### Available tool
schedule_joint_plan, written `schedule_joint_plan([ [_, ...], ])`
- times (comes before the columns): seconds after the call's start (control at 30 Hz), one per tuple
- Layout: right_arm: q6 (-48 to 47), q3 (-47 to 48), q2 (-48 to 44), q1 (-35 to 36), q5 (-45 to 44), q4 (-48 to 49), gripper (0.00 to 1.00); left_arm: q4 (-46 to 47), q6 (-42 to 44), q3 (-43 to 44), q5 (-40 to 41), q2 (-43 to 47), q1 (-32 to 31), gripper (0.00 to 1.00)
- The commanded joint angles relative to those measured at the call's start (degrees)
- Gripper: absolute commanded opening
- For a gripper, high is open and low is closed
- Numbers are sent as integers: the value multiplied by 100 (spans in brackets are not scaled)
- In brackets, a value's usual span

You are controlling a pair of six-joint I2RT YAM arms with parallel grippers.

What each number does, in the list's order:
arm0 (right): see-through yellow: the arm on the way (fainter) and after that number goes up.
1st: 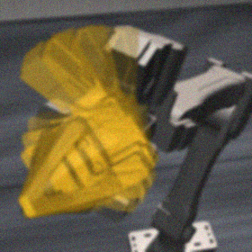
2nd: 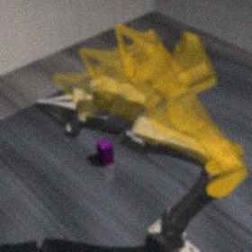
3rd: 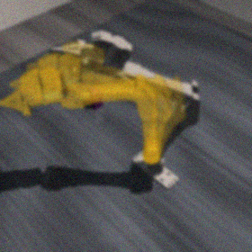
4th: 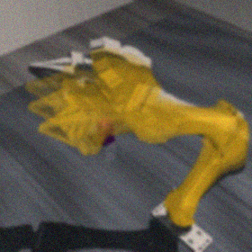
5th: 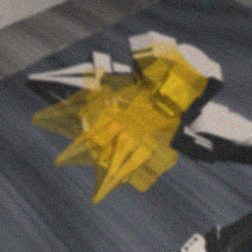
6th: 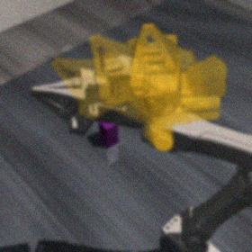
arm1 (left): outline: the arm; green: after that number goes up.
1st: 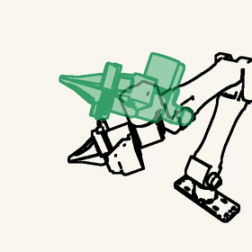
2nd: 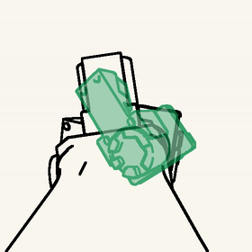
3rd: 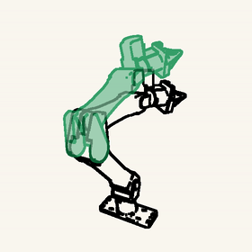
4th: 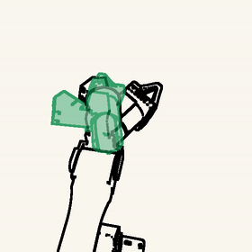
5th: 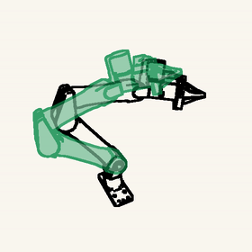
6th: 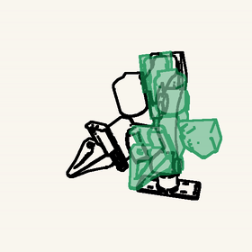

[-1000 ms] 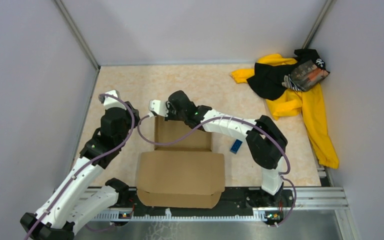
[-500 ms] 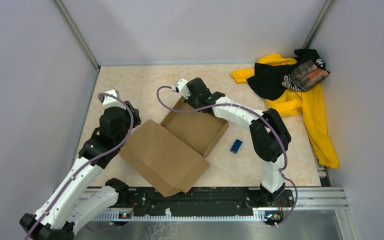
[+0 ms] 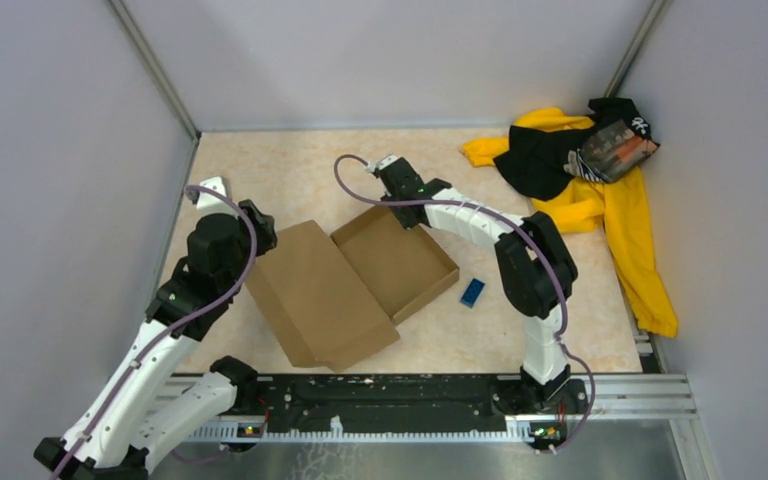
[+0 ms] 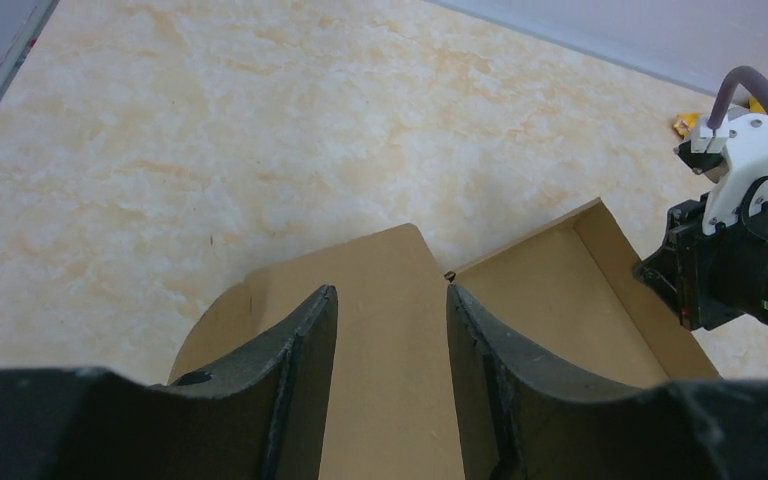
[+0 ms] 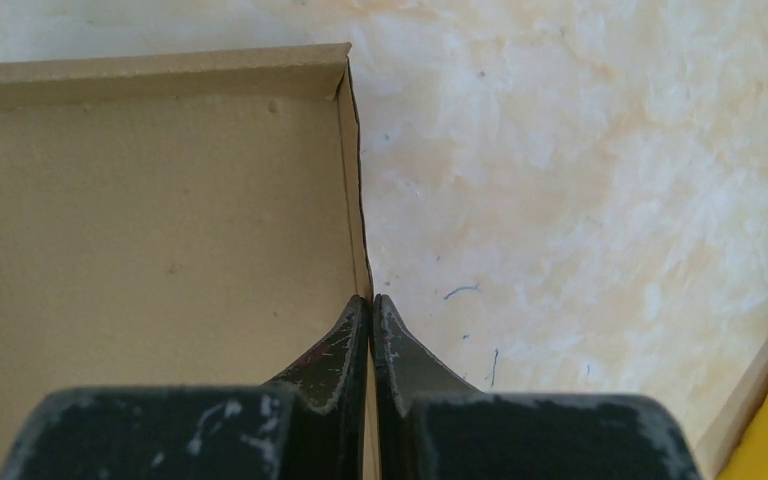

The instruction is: Fold the paper box

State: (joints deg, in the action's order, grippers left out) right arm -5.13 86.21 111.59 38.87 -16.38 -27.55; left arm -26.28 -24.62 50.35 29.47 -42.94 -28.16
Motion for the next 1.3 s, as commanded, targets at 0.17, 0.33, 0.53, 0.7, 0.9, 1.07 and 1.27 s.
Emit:
schedule_joint_plan([
  [0.17, 2182, -789, -648, -506, -485, -77, 0, -164, -69, 224, -174, 206, 23, 51],
  [0.33, 3093, -1283, -976, -565, -411, 269, 0, -188, -65, 271, -234, 205, 22, 51],
  [0.53, 3734, -1566, -1070, -541, -205, 549, 0, -232, -13, 326, -217, 206, 24, 51],
  [0.7, 4175, -1807, -1231, -517, -76, 845, 0, -214, -8, 275, -181, 190, 22, 51],
  [0.9, 4555, -2209, -1495, -508, -131, 1312, 0, -138, 34, 203, -217, 91, 22, 51],
  [1.07, 4403, -2113, -1498, -506, -77, 1314, 5, -96, 50, 70, -92, -11, 25, 54],
  [1.27, 4077, -1921, -1434, -504, -20, 1179, 15, 9, 23, -88, -3, -25, 29, 57],
])
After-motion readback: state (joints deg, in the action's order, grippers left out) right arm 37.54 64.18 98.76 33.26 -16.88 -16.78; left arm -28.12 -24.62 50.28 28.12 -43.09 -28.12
